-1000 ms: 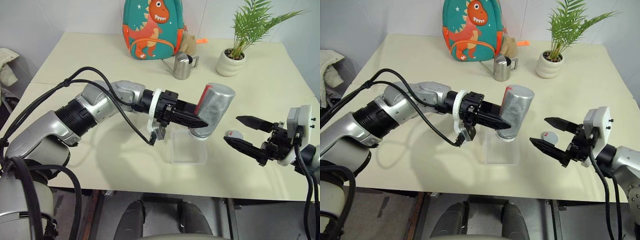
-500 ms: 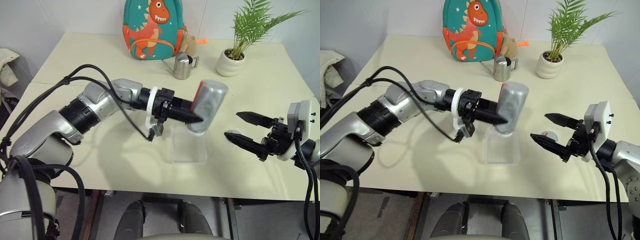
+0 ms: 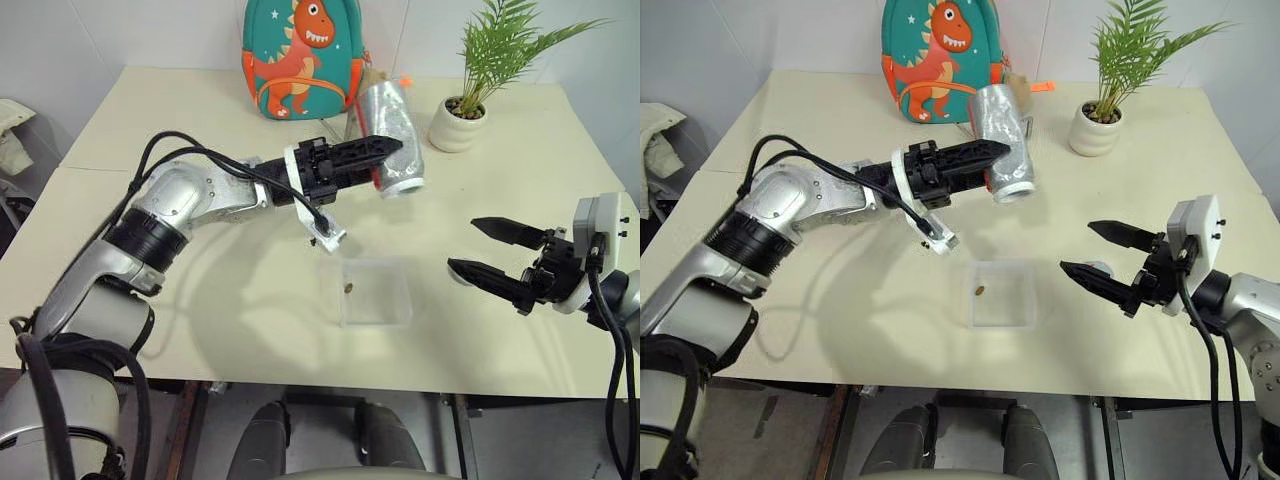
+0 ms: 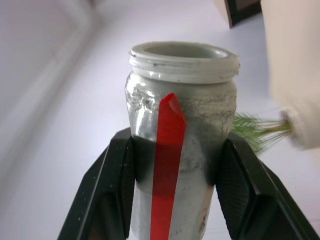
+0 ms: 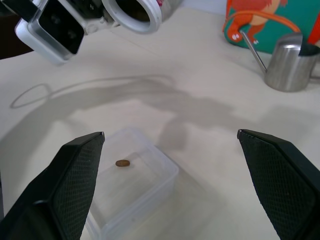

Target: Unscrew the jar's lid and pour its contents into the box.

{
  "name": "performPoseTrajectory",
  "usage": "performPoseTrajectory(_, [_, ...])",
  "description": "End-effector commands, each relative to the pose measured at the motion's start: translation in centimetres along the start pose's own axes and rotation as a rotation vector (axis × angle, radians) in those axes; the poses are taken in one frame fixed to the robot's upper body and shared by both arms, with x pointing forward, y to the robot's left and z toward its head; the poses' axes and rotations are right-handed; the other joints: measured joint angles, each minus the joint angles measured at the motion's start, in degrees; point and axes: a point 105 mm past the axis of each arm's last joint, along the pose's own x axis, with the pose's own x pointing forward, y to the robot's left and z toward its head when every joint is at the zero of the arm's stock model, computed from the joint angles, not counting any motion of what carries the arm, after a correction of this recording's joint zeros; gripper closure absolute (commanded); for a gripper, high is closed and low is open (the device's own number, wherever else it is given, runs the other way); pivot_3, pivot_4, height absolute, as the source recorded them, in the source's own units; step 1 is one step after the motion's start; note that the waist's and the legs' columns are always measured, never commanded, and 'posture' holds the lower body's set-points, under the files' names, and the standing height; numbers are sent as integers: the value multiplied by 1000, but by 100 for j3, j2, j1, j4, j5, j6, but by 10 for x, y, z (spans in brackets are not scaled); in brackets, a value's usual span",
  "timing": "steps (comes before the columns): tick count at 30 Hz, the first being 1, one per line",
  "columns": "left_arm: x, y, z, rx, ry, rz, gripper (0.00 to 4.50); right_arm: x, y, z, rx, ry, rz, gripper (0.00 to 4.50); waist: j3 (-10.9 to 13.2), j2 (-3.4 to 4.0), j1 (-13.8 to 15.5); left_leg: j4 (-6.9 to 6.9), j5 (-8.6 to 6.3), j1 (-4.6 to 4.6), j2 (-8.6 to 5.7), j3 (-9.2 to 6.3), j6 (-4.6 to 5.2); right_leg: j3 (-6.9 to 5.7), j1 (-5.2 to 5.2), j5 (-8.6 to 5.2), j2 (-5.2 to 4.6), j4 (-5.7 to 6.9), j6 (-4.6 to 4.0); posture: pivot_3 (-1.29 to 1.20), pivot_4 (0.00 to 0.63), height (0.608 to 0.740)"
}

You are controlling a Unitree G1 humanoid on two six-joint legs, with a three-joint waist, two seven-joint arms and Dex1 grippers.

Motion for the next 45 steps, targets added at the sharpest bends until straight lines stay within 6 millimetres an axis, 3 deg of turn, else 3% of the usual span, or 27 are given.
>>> performPoseTrajectory(1, [-14,17,-32,-413,253,155,2654,-1,2,4,-22,9,19,25,-3,5,-1,1,0,1,-1,1,0,2,2,2,-1,-2,1,0,150,740])
performPoseTrajectory(3, [-29,3,-45,-769,405,239,2654,-1,3,3,-13,14,27,25,-7,12,-5,3,1,5,0,5,2,6,6,6,-1,-2,2,0,150,740])
performPoseTrajectory(5, [-42,-8,-49,-1004,480,298,2654,-2,4,2,-5,21,36,25,-7,11,-11,7,1,4,2,5,3,9,6,8,-1,0,2,0,150,740])
performPoseTrajectory(11, [-71,-37,-47,-1445,595,371,2654,-4,6,-5,4,80,83,25,-7,11,-11,12,3,7,3,3,5,11,6,13,7,5,0,0,150,740])
performPoseTrajectory(17, [-82,-73,-26,-1780,615,321,2654,1,1,0,4,56,90,25,-9,8,-13,13,5,12,3,3,6,12,10,18,8,1,-2,0,150,740])
performPoseTrajectory(26, [-102,-110,-8,-1770,684,128,2654,2,0,0,0,73,105,25,-9,9,-9,8,5,9,3,3,5,12,9,21,10,-11,-5,0,150,740])
performPoseTrajectory(34, [-105,-111,-4,-1769,686,104,2654,1,-1,1,0,84,105,25,-9,9,-6,5,5,8,4,3,6,13,8,21,9,-15,-5,0,150,740])
performPoseTrajectory(42, [-107,-109,2,-1777,690,108,124,1,-4,1,-7,88,105,0,-9,9,-10,3,5,8,5,3,5,12,8,21,9,-17,-6,0,150,740])
performPoseTrajectory(45, [-111,-107,3,-1773,700,103,56,1,-5,2,-11,88,106,0,-9,9,-9,3,5,8,5,3,5,13,8,22,9,-18,-7,0,150,740])
